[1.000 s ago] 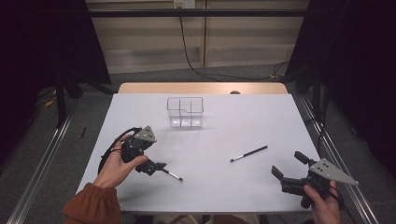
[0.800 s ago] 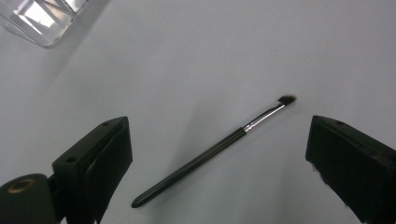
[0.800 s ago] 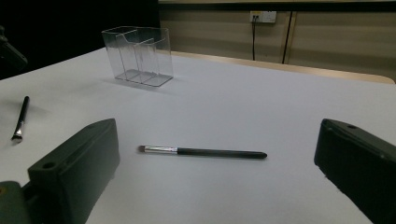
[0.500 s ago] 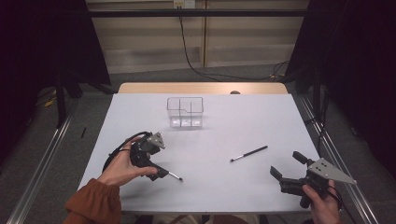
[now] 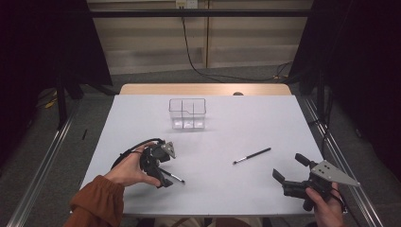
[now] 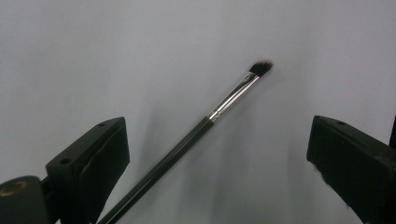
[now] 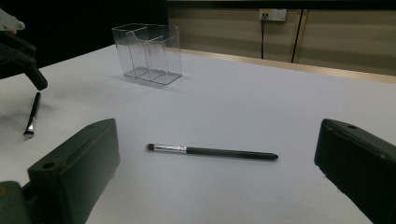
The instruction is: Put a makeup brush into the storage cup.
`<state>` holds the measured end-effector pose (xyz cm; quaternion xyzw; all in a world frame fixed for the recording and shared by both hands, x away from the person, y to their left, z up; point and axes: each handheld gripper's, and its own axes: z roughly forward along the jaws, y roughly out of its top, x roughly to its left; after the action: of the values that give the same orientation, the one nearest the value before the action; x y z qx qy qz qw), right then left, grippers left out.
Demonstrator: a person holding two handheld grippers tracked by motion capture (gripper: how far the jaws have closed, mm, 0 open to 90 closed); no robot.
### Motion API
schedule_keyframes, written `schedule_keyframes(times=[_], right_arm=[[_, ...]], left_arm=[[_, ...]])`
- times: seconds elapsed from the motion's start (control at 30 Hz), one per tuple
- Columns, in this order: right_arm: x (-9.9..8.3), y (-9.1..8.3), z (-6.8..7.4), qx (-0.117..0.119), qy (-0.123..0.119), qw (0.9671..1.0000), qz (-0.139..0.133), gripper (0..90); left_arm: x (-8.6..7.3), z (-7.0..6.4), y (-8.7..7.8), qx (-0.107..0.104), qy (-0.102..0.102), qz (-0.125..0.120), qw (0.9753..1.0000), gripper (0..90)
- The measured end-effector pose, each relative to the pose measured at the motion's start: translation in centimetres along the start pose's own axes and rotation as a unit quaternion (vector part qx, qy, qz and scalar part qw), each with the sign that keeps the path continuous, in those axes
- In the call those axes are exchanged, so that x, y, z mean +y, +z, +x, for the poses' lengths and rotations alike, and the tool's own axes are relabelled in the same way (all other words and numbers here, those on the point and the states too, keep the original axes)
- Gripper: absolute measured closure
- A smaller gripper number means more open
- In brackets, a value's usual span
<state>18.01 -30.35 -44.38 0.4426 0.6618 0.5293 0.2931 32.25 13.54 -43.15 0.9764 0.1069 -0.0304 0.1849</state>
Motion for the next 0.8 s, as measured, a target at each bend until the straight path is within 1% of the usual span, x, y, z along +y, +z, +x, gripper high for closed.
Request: schedule_keyframes(times=[0.03,0.07,0.1,0.17,0.2,0.23,0.3,0.37,0.4,0.43,0.47,0.5,0.53,0.57,0.6,0.63,0.67,0.7,0.73,0.8], right_arm=[[0.0,0.0,0.0,0.0,0.0,1.0,0.0,0.0],[0.0,0.0,0.0,0.001,-0.002,1.0,0.001,0.0],[0.0,0.0,0.0,0.001,-0.001,1.0,0.001,0.0],[0.0,0.0,0.0,0.002,-0.001,1.0,0.001,0.0],[0.0,0.0,0.0,0.002,0.0,1.0,0.001,0.0],[0.0,0.0,0.0,0.002,0.0,1.0,0.001,0.0],[0.0,0.0,0.0,0.002,-0.001,1.0,0.001,0.0],[0.0,0.1,0.0,0.002,-0.002,1.0,0.002,0.0],[0.0,0.1,0.1,0.003,-0.002,1.0,0.001,0.0],[0.0,0.0,0.0,0.002,-0.003,1.0,0.002,0.0],[0.0,0.0,0.0,0.002,-0.002,1.0,0.002,0.0],[0.0,0.0,0.0,0.001,0.0,1.0,0.001,0.0],[0.0,0.0,0.0,0.001,0.0,1.0,0.001,0.0],[0.0,0.1,0.0,0.002,-0.001,1.0,0.001,0.0],[0.0,0.1,0.0,0.002,-0.001,1.0,0.001,0.0],[0.0,0.1,0.0,0.002,-0.002,1.0,0.001,0.0],[0.0,0.1,0.0,0.002,-0.002,1.0,0.001,0.0],[0.0,0.1,0.0,0.002,-0.004,1.0,0.002,0.0],[0.0,0.1,0.0,0.002,-0.004,1.0,0.002,0.0],[0.0,0.1,0.1,0.002,-0.003,1.0,0.002,0.0]], left_arm=[[0.0,0.0,0.2,-0.002,-0.001,0.003,1.0,6.1],[0.0,0.2,0.3,-0.004,0.006,0.014,0.9999,7.0],[0.0,0.1,0.4,-0.005,-0.002,0.011,0.9999,7.1],[0.0,0.2,0.5,-0.009,0.001,0.01,0.9999,9.6],[0.1,0.3,0.6,-0.011,0.011,0.008,0.9998,9.6],[0.1,0.3,0.6,-0.011,0.011,0.008,0.9998,9.7],[0.2,0.3,1.0,-0.011,0.022,0.024,0.9994,9.8],[0.3,0.1,1.4,-0.011,0.026,0.03,0.9991,10.5],[0.4,0.1,1.5,-0.01,0.031,0.03,0.999,12.9],[0.4,0.0,1.6,-0.01,0.023,0.03,0.9992,14.3],[0.5,0.1,1.7,-0.008,0.03,0.037,0.9988,14.3],[0.5,0.1,1.8,-0.005,0.033,0.037,0.9987,15.4],[0.5,0.1,1.8,-0.005,0.033,0.037,0.9987,17.7],[0.5,0.0,1.9,-0.01,0.028,0.04,0.9988,19.2],[0.5,0.1,2.1,-0.004,0.03,0.045,0.9985,20.4],[0.6,0.2,2.2,-0.003,0.031,0.047,0.9984,23.2],[0.6,0.2,2.2,-0.003,0.031,0.047,0.9984,24.3],[0.6,0.3,2.1,0.004,0.028,0.047,0.9985,26.7],[0.6,0.3,2.1,0.004,0.028,0.047,0.9985,30.4],[0.6,0.3,2.1,0.009,0.031,0.05,0.9982,31.8]])
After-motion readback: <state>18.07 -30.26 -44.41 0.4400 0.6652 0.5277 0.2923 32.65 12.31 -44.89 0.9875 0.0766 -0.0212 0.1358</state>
